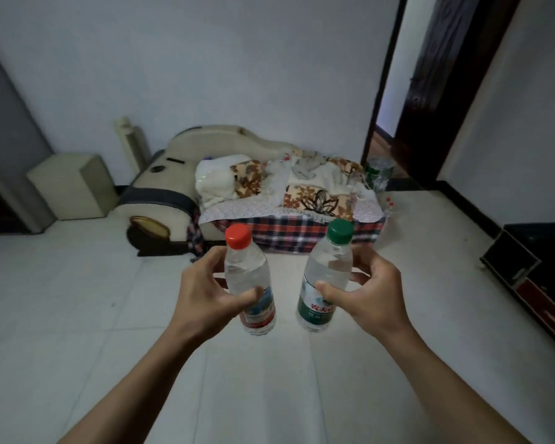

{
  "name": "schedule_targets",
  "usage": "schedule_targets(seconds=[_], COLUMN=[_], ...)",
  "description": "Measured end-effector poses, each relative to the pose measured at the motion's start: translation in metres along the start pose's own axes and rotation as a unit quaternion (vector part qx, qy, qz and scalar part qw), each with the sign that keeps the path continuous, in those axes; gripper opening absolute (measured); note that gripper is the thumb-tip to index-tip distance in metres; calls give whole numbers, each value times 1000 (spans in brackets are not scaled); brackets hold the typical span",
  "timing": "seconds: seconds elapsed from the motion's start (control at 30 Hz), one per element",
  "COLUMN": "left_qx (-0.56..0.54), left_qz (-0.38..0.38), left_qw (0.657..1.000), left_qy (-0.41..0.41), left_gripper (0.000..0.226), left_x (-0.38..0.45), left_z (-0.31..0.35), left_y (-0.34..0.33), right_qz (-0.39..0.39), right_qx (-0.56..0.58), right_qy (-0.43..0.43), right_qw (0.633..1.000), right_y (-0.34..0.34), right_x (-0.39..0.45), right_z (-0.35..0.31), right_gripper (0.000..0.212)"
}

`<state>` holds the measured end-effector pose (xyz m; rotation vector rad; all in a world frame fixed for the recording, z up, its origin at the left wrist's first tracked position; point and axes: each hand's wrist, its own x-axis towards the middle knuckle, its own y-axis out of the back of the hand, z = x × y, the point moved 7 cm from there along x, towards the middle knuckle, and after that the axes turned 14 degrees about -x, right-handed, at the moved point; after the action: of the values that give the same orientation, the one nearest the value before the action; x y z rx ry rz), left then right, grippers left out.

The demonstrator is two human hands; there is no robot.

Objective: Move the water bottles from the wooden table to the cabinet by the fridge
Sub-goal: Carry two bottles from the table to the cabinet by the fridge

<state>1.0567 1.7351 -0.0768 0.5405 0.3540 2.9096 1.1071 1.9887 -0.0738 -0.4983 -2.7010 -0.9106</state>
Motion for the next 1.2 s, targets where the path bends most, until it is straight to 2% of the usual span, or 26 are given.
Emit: schedule_targets(seconds=[0.37, 0.63, 0.8, 1.2], left_qx=[19, 33, 36, 84], left_qz=[169, 183, 221, 267], left_qw=[985, 982, 974, 959], left_qy=[-10, -14, -19, 38], left_gripper=[69, 62, 53, 58], left_x=[28, 57, 65, 134], left_z=[-43, -85, -108, -202], left_y=[156, 282, 358, 479], right_qz=[-109, -111, -128, -181], right_qx=[22, 27, 31, 41], right_qy=[124, 152, 170, 199], right_qw=[986, 982, 976, 962], right_y=[-148, -263, -332, -500], right_x=[94, 130, 152, 240], right_z=[-99, -178, -225, -268], right_gripper=[45, 43, 43, 47])
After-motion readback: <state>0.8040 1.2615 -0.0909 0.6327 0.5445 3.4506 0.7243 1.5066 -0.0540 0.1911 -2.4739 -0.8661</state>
